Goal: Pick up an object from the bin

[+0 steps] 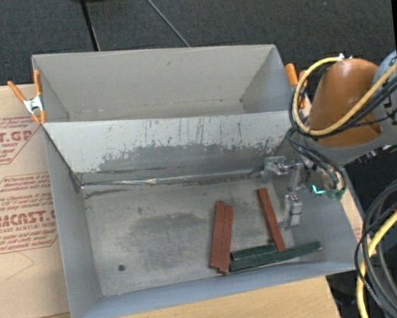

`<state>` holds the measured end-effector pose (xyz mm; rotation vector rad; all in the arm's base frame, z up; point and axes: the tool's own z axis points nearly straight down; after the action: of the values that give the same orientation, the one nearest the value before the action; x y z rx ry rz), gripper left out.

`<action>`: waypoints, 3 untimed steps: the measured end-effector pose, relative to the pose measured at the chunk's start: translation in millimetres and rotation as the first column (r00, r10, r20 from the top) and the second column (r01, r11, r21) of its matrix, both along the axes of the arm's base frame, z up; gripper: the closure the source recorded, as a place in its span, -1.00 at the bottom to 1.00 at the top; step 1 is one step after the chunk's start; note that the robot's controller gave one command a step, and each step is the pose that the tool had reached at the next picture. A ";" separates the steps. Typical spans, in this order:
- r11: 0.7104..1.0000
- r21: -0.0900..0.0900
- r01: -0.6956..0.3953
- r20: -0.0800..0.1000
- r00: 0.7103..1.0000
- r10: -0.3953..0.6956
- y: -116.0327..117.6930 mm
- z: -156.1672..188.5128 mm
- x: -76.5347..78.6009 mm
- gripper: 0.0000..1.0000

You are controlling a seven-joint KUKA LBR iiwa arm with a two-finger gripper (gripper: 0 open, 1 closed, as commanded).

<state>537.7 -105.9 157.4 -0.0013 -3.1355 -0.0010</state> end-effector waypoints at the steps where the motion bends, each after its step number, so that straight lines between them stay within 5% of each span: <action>1: 1.000 -0.001 -0.001 0.004 1.000 0.001 0.2 3.0 0.9 -1.00; 2: 0.997 -0.002 -0.073 0.007 0.997 0.073 10.2 9.7 -0.4 -1.00; 3: 0.870 0.001 -0.494 0.007 0.870 0.494 6.6 -79.5 -17.9 1.00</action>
Offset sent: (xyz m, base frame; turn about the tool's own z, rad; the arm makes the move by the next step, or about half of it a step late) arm -0.0028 0.0252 0.0175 -0.1665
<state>519.8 -99.3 77.9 0.8012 -3.0383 -0.0021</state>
